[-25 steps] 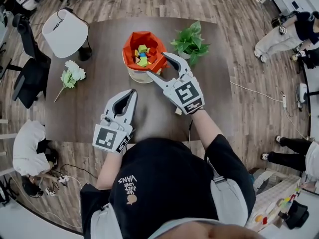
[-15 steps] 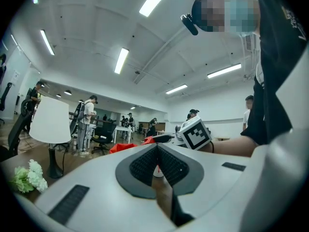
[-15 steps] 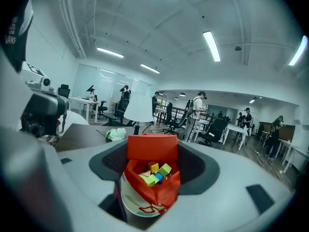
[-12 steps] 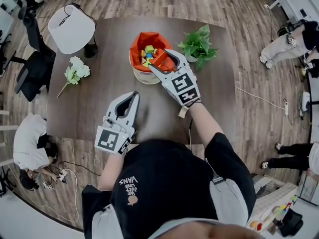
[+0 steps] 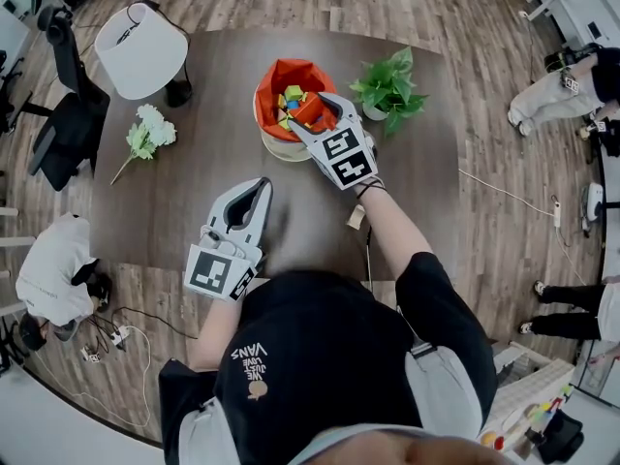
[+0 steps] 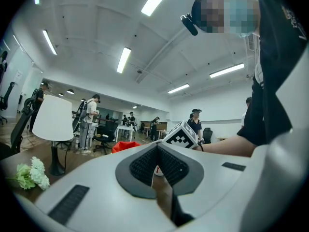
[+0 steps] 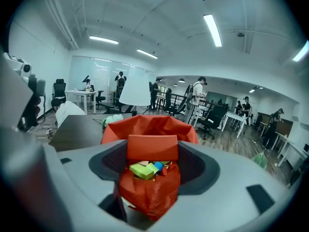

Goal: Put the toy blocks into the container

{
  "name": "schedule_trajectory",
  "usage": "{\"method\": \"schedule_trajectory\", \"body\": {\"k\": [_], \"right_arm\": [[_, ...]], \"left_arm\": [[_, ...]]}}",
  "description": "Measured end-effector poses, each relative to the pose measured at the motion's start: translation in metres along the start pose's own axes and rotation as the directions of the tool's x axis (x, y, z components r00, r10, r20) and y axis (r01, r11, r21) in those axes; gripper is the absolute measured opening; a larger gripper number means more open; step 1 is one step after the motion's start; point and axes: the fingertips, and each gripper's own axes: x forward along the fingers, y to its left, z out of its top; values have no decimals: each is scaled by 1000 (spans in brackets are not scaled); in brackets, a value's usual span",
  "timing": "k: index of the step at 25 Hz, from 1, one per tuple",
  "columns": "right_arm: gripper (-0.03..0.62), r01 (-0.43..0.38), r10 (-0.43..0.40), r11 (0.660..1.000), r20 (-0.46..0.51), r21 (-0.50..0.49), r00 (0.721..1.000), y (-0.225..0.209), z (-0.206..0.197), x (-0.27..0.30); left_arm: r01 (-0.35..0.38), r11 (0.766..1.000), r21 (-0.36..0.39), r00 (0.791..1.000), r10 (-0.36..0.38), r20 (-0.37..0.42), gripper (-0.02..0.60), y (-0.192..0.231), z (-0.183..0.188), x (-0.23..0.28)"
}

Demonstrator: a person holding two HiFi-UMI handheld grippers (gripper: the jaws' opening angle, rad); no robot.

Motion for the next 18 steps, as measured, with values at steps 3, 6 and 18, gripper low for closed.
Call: {"method": "schedule_trajectory", "body": {"k": [3, 6, 18], "right_arm": [[309, -2, 2, 1000, -24, -14, 1000, 3, -4, 4], [310, 1, -2, 1000, -31, -20, 1000, 3, -5, 6], [310, 1, -1, 1000, -16, -18, 1000, 4, -3, 0]], "left_arm": [[-3, 1000, 0, 1000, 3, 0, 11, 2, 0, -1], [-3, 1000, 2, 1000, 3, -1, 11, 2, 0, -1], [2, 1000, 12, 1000, -2, 0, 11, -2, 2, -3]]}}
